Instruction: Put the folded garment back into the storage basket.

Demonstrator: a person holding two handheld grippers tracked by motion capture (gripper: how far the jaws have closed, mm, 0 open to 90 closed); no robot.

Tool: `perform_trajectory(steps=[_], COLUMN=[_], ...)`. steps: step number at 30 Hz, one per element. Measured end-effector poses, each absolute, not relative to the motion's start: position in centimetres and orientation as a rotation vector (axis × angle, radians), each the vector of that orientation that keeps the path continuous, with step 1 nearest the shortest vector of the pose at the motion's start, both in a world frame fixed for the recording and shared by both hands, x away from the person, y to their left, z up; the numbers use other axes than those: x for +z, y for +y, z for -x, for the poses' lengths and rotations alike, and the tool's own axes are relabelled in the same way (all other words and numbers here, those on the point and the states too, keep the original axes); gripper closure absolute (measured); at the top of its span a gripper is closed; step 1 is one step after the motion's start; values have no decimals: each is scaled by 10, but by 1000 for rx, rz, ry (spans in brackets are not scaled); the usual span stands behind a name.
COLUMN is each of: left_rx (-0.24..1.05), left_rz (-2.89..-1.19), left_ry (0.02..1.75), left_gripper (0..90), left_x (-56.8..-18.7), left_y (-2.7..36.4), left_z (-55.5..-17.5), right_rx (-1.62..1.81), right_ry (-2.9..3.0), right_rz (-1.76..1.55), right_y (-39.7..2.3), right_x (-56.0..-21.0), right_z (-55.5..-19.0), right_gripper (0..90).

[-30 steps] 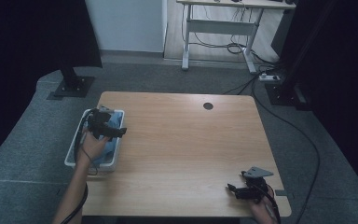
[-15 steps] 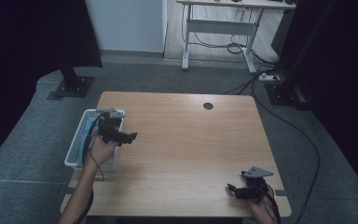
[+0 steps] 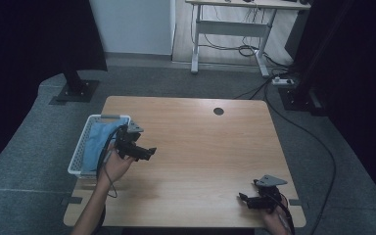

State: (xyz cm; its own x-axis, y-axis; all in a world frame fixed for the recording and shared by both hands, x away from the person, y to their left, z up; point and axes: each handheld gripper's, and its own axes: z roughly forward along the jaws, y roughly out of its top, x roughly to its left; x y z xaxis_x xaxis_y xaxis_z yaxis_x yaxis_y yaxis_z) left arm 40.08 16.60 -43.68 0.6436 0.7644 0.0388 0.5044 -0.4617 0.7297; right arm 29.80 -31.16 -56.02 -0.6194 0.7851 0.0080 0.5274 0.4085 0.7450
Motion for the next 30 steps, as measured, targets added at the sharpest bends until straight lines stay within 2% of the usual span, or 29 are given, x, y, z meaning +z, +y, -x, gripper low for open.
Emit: perform_trajectory(steps=[8,17,30], left_rx=[424,424,347], left_rz=[-2178,-2198,-2210], left_ry=[939,898,809], left_gripper=[0,0,0], left_x=[-448,-463,-501], left_y=[148,125,111], left_z=[-392,-381,-366], right_rx=[1045,1045,1047], right_ry=[2326,2327,2330], right_rz=[-1133,-1132,-1129], right_y=[-312,-312,-312], right_x=[-560,-560,-560], right_z=[-298,-298,-298], right_gripper=[145,145,145])
